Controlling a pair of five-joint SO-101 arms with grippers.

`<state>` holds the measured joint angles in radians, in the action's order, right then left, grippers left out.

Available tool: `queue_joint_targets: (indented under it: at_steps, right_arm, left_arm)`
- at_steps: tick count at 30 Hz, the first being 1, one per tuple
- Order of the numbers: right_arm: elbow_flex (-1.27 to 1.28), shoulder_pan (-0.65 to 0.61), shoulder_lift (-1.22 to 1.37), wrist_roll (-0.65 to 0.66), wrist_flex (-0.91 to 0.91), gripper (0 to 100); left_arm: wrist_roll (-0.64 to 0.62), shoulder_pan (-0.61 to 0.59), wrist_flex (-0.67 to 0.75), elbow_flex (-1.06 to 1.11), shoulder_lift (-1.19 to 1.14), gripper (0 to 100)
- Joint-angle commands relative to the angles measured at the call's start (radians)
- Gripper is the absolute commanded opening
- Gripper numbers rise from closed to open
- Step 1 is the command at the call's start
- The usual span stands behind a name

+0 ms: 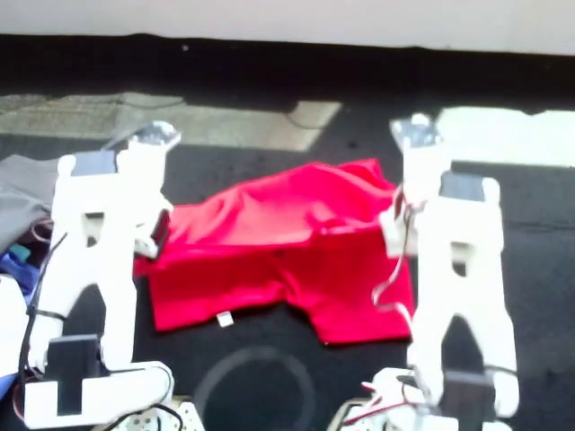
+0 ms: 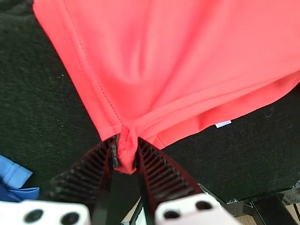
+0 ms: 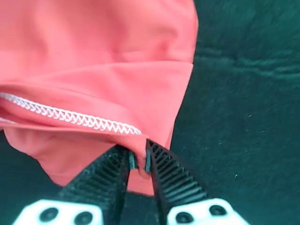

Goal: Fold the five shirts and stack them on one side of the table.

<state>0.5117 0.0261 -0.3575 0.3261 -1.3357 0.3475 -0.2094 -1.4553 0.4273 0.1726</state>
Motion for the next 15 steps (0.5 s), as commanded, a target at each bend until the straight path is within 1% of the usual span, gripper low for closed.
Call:
queue_joint_targets:
  at_steps: [1, 5, 9, 13, 15]
  right_arm:
    - [0.154, 0.015, -0.140, 0.020, 0.053, 0.5]
    - [0.237, 0.041, -0.236, 0.023, 0.051, 0.5]
    - [0.305, 0.081, -0.298, 0.101, 0.048, 0.5]
    - [0.384, 0.117, -0.337, 0.160, 0.058, 0.5]
    - [0.394, 0.127, -0.338, 0.169, 0.061, 0.5]
  left_arm:
    - [0.000, 0.044, 0.044, 0.084, 0.058, 1]
    - [0.000, 0.077, 0.066, 0.160, 0.081, 1]
    - [0.000, 0.085, 0.114, 0.242, 0.094, 1]
    - [0.000, 0.085, 0.114, 0.280, 0.096, 1]
    - [0.000, 0.085, 0.114, 0.297, 0.105, 1]
